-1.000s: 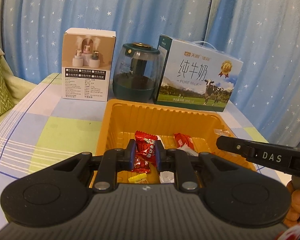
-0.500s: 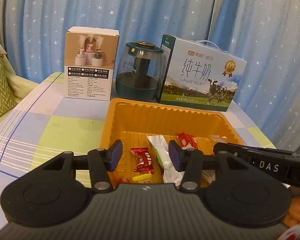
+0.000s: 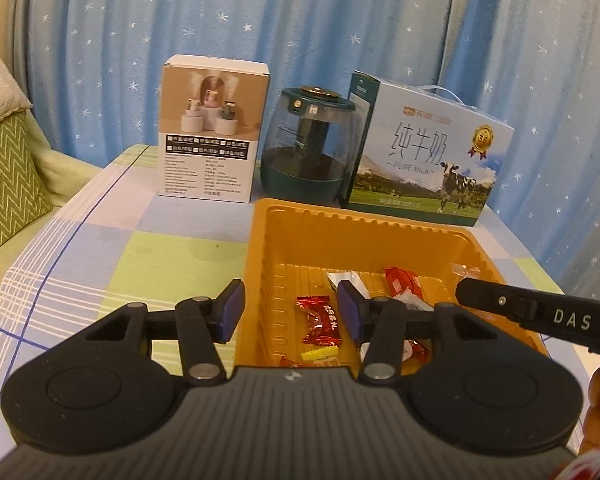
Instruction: Organize snacks
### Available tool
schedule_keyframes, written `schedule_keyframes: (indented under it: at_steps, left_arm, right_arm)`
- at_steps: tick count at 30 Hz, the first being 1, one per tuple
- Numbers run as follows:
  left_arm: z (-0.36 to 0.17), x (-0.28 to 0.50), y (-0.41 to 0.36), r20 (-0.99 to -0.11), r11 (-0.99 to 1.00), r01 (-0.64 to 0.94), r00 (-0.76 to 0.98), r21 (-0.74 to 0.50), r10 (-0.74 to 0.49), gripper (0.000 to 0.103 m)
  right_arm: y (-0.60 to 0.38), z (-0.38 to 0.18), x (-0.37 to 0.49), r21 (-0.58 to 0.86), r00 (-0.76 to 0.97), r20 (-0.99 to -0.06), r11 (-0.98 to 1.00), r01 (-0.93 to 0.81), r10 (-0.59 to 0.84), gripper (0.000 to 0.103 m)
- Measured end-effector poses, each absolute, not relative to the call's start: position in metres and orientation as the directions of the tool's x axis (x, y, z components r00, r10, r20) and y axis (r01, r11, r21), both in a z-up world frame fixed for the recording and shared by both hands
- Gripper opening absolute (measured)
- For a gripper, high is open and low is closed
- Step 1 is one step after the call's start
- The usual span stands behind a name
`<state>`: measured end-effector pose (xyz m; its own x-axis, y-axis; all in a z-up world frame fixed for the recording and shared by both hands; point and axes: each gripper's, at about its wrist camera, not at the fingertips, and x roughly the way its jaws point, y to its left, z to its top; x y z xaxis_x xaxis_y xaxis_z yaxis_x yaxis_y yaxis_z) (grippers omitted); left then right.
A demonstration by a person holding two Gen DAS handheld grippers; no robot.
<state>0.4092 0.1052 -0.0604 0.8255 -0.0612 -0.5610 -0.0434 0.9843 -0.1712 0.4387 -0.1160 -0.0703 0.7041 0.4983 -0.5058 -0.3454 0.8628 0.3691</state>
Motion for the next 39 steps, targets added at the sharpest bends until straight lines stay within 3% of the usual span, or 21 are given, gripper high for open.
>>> schedule_keyframes:
  at_steps: [2, 3, 4, 5, 12, 30, 39]
  left_arm:
    - [-0.061, 0.409, 0.107, -0.562, 0.984, -0.047, 0.825, -0.172, -0.059, 0.047]
    - [-0.062, 0.409, 0.107, -0.564, 0.984, -0.046, 0.824, -0.171, -0.059, 0.047]
    - [-0.062, 0.409, 0.107, -0.565, 0.984, -0.046, 0.823, -0.170, -0.059, 0.047]
    - [-0.063, 0.409, 0.107, -0.567, 0.985, -0.045, 0.821, -0.169, -0.060, 0.047]
    - [-0.064, 0.407, 0.105, -0.572, 0.986, -0.038, 0.818, -0.162, -0.063, 0.049]
    - [-0.065, 0.407, 0.097, -0.586, 0.990, -0.022, 0.808, -0.137, -0.063, 0.060]
    - [-0.060, 0.395, 0.094, -0.583, 0.993, -0.032, 0.811, -0.112, -0.040, 0.079]
  right_arm:
    - [-0.114, -0.072, 0.440, 0.385, 0.693, -0.499, 0.849, -0.361, 0.520, 0.026]
    - [-0.114, -0.072, 0.441, 0.393, 0.692, -0.499, 0.848, -0.356, 0.522, 0.035]
    - [-0.116, -0.073, 0.441, 0.405, 0.698, -0.493, 0.847, -0.345, 0.520, 0.065]
    - [-0.120, -0.073, 0.440, 0.421, 0.710, -0.480, 0.845, -0.328, 0.515, 0.075]
    - [-0.136, -0.073, 0.446, 0.434, 0.737, -0.494, 0.866, -0.250, 0.461, 0.075]
    - [-0.132, -0.073, 0.441, 0.371, 0.736, -0.519, 0.890, -0.265, 0.435, 0.075]
    - [-0.139, -0.072, 0.429, 0.297, 0.746, -0.550, 0.923, -0.245, 0.375, 0.075]
